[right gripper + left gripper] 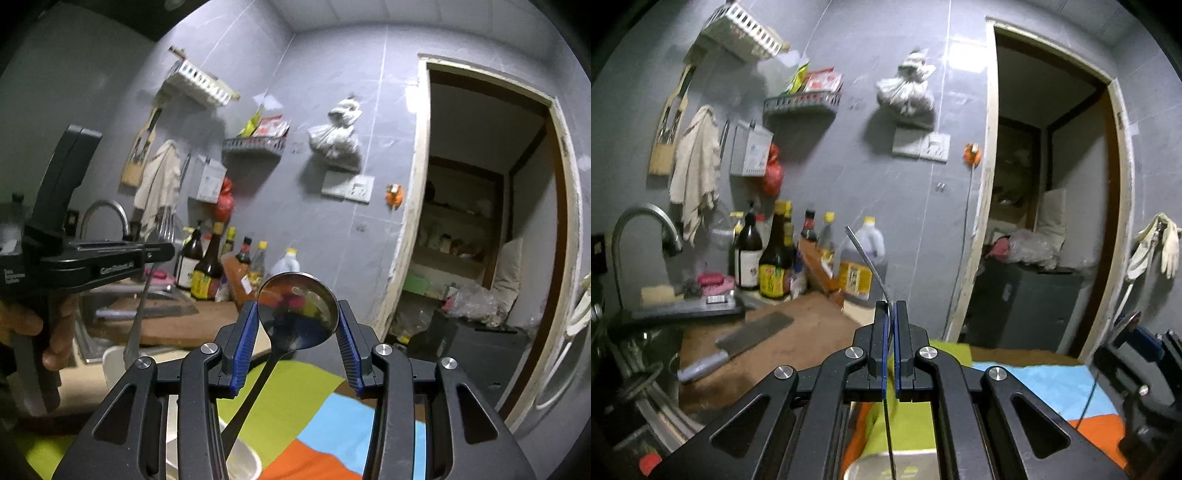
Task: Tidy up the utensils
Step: 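Lift the fork with the left tool while the right tool carries the spoon to the basket, then open the left tool over the basket while the right tool releases the spoon into it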
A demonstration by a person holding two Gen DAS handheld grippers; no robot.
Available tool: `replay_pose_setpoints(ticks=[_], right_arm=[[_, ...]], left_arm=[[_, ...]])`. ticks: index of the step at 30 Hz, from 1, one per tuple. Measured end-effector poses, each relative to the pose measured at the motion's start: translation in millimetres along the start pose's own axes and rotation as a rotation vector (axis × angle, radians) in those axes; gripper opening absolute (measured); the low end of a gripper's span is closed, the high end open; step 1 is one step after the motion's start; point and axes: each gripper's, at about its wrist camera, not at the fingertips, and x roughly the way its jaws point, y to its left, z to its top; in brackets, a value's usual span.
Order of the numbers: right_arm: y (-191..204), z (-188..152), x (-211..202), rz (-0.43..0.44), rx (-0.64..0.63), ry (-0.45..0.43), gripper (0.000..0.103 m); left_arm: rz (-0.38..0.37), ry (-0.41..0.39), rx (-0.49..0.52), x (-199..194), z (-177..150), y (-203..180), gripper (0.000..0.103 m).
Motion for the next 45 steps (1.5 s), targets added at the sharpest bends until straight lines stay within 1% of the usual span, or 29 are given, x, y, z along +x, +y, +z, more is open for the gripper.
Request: replay_pose_setpoints(ticks=[4, 10, 15, 20, 22, 25, 27, 28, 31, 33, 34, 35, 37, 38, 40, 41, 42, 43, 45], right_arm=[[5, -19, 10, 0.017, 0.013, 0.042, 0.04], [2, -38, 15, 0.073, 0.084, 0.102, 0.04], [-1, -49, 18, 0.148, 0.159, 0.17, 0.04], [1, -55, 15, 0.173, 0.173, 0.2, 0.04], [1, -55, 13, 0.177, 0.175, 0.205, 0.04], [-1, -54, 8, 0.183, 0.193, 0.2, 0.047], [-4, -52, 6, 0.193, 0.209, 0.197, 0.049], [-6, -51, 3, 0.194, 0.216, 0.193, 0.05], [-11, -45, -5, 0.19, 0.23, 0.169, 0.053], [-14, -41, -11, 0.178, 0.233, 0.154, 0.059], [-16, -39, -15, 0.169, 0.235, 0.144, 0.066], [-19, -36, -21, 0.158, 0.237, 0.128, 0.072], [-26, -32, -33, 0.128, 0.237, 0.098, 0.077], [-30, -29, -39, 0.107, 0.233, 0.085, 0.081], [-39, -26, -53, 0.063, 0.229, 0.056, 0.088], [-44, -25, -62, 0.038, 0.227, 0.039, 0.094], [-49, -24, -69, 0.016, 0.226, 0.024, 0.098], [-55, -24, -79, -0.013, 0.228, 0.005, 0.103], [-65, -24, -91, -0.045, 0.231, -0.011, 0.103]], left_arm=[[-0.011, 0.05, -0.003, 4, -16, -3, 0.001], [-0.044, 0.129, -0.016, 9, -31, -3, 0.001], [-0.055, 0.198, -0.041, 9, -40, 1, 0.001], [-0.05, 0.252, -0.029, 7, -47, 1, 0.002], [-0.054, 0.256, -0.017, 2, -48, 0, 0.004], [-0.053, 0.246, -0.007, -7, -46, 0, 0.013], [-0.056, 0.236, -0.016, -14, -44, 1, 0.034], [-0.056, 0.228, -0.024, -19, -42, 2, 0.037], [-0.049, 0.194, -0.033, -31, -36, 2, 0.039], [-0.048, 0.17, -0.032, -38, -33, -1, 0.049], [-0.049, 0.154, -0.03, -42, -31, -3, 0.052], [-0.052, 0.139, -0.026, -46, -30, -7, 0.056], [-0.064, 0.115, -0.007, -53, -28, -17, 0.059], [-0.071, 0.105, 0.002, -56, -28, -22, 0.062], [-0.088, 0.08, 0.014, -61, -27, -33, 0.069], [-0.097, 0.066, 0.014, -64, -28, -38, 0.076], [-0.111, 0.049, 0.012, -67, -29, -44, 0.08], [-0.118, 0.037, 0.01, -70, -29, -48, 0.082], [-0.135, 0.016, 0.016, -74, -30, -59, 0.085]])
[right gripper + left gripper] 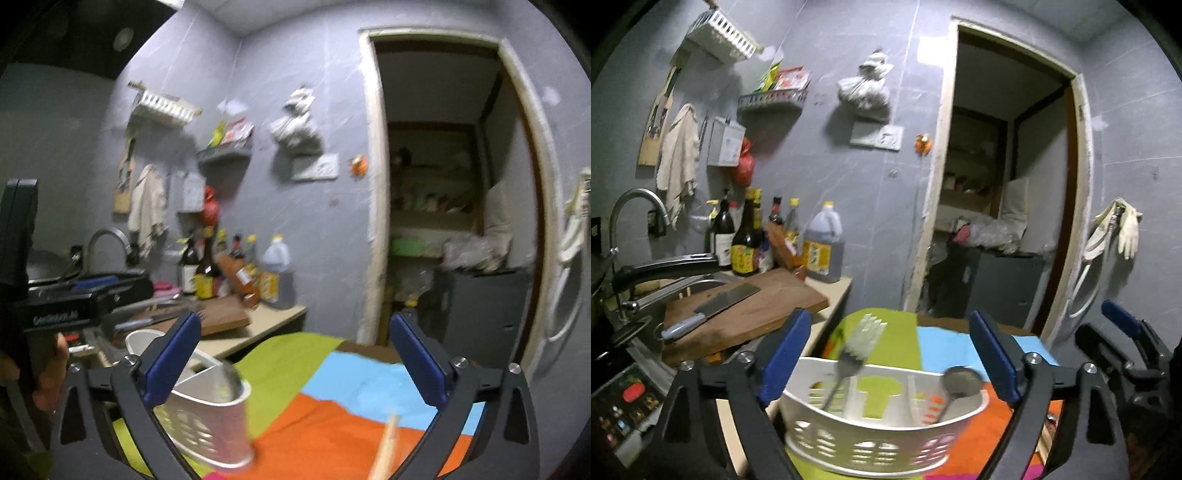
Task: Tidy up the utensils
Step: 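Open the left tool over the basket while the right tool releases the spoon into it, then move both tools back to the remaining utensils on the cloth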
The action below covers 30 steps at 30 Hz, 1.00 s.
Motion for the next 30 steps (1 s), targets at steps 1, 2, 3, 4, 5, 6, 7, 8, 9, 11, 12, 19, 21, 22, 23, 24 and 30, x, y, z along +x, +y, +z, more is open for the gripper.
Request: replay_pose_setpoints(ticks=[1, 2, 3, 4, 5, 6, 7, 8, 9, 11, 12, 19, 21, 22, 23, 24, 30], right_arm=[[-6, 1, -6, -0.017, 0.002, -0.004, 0.103], [-11, 2, -11, -0.032, 0.005, -0.006, 0.103], [-16, 3, -16, -0.047, 0.009, -0.007, 0.103], [-20, 2, -21, -0.059, 0.012, -0.007, 0.103], [-25, 2, -26, -0.075, 0.014, -0.007, 0.103], [-31, 2, -32, -0.091, 0.014, -0.007, 0.103], [-35, 1, -39, -0.108, 0.012, -0.006, 0.103], [-39, 1, -42, -0.118, 0.01, -0.006, 0.103], [-43, 0, -47, -0.136, 0.006, -0.005, 0.103], [-52, -2, -56, -0.166, -0.003, 0.0, 0.103], [-56, -4, -59, -0.176, -0.006, 0.004, 0.103], [-85, -26, -71, -0.265, -0.015, 0.075, 0.103], [-95, -35, -71, -0.286, 0.001, 0.106, 0.103], [-99, -39, -71, -0.293, 0.006, 0.12, 0.103], [-104, -44, -70, -0.305, 0.014, 0.144, 0.103], [-108, -48, -69, -0.311, 0.021, 0.161, 0.103], [-131, -66, -58, -0.308, 0.09, 0.269, 0.103]], left_arm=[[-0.01, -0.007, 0.006, 0, 0, -5, 0.085], [-0.02, -0.012, 0.01, -2, -1, -11, 0.085], [-0.03, -0.016, 0.014, -2, -1, -17, 0.085], [-0.041, -0.019, 0.015, -2, -2, -23, 0.085], [-0.052, -0.02, 0.015, -1, -3, -28, 0.086], [-0.064, -0.018, 0.015, 0, -5, -33, 0.086], [-0.074, -0.013, 0.016, 2, -7, -38, 0.088], [-0.083, -0.008, 0.019, 3, -9, -43, 0.092], [-0.092, -0.004, 0.02, 4, -11, -48, 0.093], [-0.113, 0.007, 0.029, 7, -15, -60, 0.093], [-0.125, 0.016, 0.037, 9, -18, -65, 0.093], [-0.177, 0.102, 0.099, 26, -39, -103, 0.093], [-0.19, 0.142, 0.11, 34, -47, -112, 0.093], [-0.194, 0.16, 0.115, 37, -52, -117, 0.093], [-0.197, 0.179, 0.122, 40, -56, -121, 0.093], [-0.198, 0.203, 0.13, 45, -60, -126, 0.093], [-0.212, 0.395, 0.154, 77, -89, -148, 0.093]])
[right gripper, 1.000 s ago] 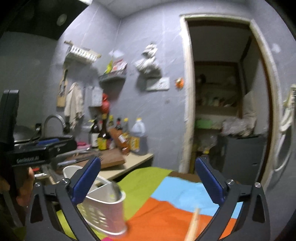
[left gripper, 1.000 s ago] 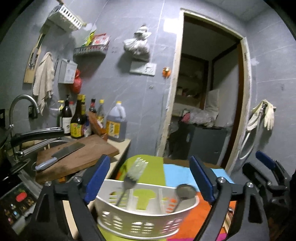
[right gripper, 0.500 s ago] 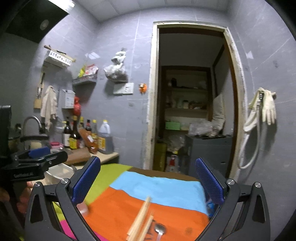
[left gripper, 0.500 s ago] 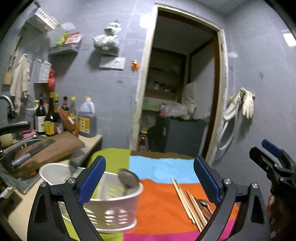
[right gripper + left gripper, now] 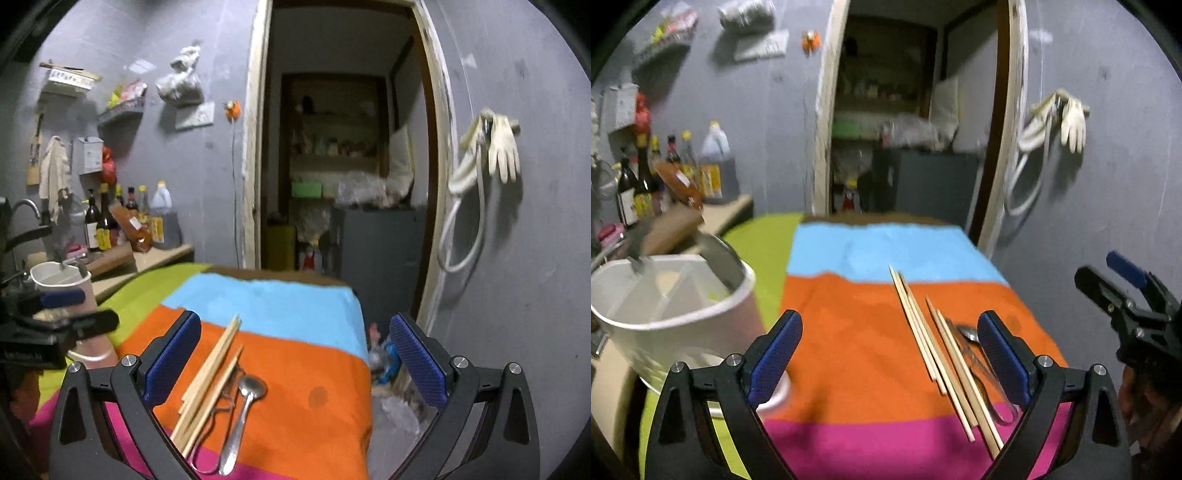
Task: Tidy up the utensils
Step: 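Move both tools back to the remaining utensils on the cloth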
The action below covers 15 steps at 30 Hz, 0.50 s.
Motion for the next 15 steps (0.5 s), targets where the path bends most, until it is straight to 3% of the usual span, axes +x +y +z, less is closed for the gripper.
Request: replay_pose_setpoints(ticks=[5, 7, 12, 15], right_arm=[[-6, -6, 15, 0.034, 0.002, 0.076, 0.101], [-6, -8, 22, 0.054, 0.003, 0.112, 0.096], [-5, -16, 40, 0.099, 0.013, 0.206, 0.075], [-3, -23, 53, 0.132, 0.018, 0.276, 0.056]], left_arm=[[0.002, 0.08, 0.014, 27, -6, -4, 0.09], [-0.008, 0.115, 0.008, 38, -6, -3, 0.081], [-0.097, 0.272, -0.086, 75, -4, 11, 0.044], [-0.123, 0.33, -0.125, 95, -2, 13, 0.032]])
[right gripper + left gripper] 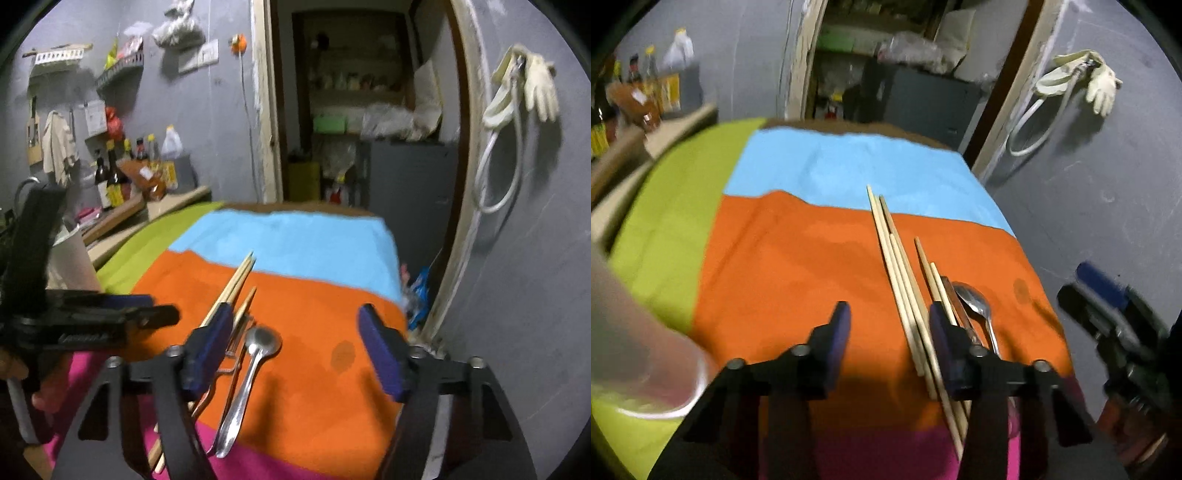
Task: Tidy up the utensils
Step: 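Move both tools back to the remaining utensils on the cloth, then close the left tool on one wooden chopstick while the right tool grasps a spoon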
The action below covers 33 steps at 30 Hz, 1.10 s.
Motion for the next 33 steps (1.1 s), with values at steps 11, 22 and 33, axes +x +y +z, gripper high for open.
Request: replay_pose_setpoints(ticks=[11, 22, 33], right_arm=[[7, -8, 42, 0.108, -0.037, 0.206, 0.033], [2, -14, 58, 0.16, -0.001, 0.295, 0.02], [2, -13, 62, 0.179, 0.018, 0.307, 0.008]], left_arm=[[-0.03, 0.083, -0.043, 33, 15, 12, 0.014], [-0.121, 0.123, -0.086, 47, 26, 18, 0.007], [-0.157, 0.112, -0.158, 24, 17, 29, 0.002]])
